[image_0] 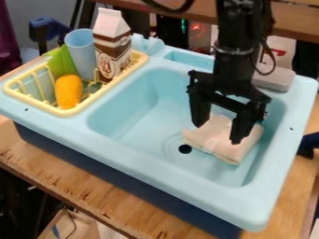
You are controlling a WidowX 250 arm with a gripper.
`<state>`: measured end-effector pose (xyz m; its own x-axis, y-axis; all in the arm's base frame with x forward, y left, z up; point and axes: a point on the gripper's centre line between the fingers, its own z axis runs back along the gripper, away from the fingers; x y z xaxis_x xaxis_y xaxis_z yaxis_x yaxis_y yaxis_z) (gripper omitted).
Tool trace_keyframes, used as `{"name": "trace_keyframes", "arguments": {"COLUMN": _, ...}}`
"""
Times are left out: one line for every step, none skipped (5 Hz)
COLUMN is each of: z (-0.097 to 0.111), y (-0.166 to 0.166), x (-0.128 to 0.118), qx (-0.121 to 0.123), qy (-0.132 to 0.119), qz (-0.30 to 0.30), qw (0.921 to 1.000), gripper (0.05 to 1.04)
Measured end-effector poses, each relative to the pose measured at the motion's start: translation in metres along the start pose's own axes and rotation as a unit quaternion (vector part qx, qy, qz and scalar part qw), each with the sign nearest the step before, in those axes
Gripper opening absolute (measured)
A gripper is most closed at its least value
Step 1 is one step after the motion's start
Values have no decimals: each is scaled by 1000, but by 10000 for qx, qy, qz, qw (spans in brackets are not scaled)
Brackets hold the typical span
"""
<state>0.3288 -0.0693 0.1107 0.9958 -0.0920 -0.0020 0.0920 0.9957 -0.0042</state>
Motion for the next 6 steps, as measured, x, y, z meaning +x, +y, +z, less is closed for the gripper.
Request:
{"name": "trace_keyframes", "arguments": {"z": -9, "y": 0, "x": 4, "qx": -6, "qy": 8, "qz": -35, "qw": 10000, "gripper": 1001}}
{"name": "trace_keyframes", "arguments": {"z": -13, "y": -3, "x": 9, "qx": -94, "qy": -83, "qz": -97, "qw": 9999, "gripper": 1001}}
{"name": "trace_keyframes", "arguments": {"z": -22, "y": -6, "x": 11, "qx": -247, "qy": -57, "qz": -146, "qw": 9996, "gripper": 1001}}
{"name": "trace_keyframes", "arguments": {"z": -26, "y": -2, "x": 11, "qx": -433, "qy": -42, "qz": -107, "qw": 9990, "gripper": 1001}}
{"name": "trace_keyframes", "arguments": {"z": -30, "y": 8, "x": 10, "qx": -610, "qy": -49, "qz": 89, "qw": 9981, "gripper": 1001}}
{"name": "trace_keyframes", "arguments": {"z": -33, "y": 20, "x": 10, "qx": -525, "qy": 0, "qz": 230, "qw": 9984, "gripper": 1001}}
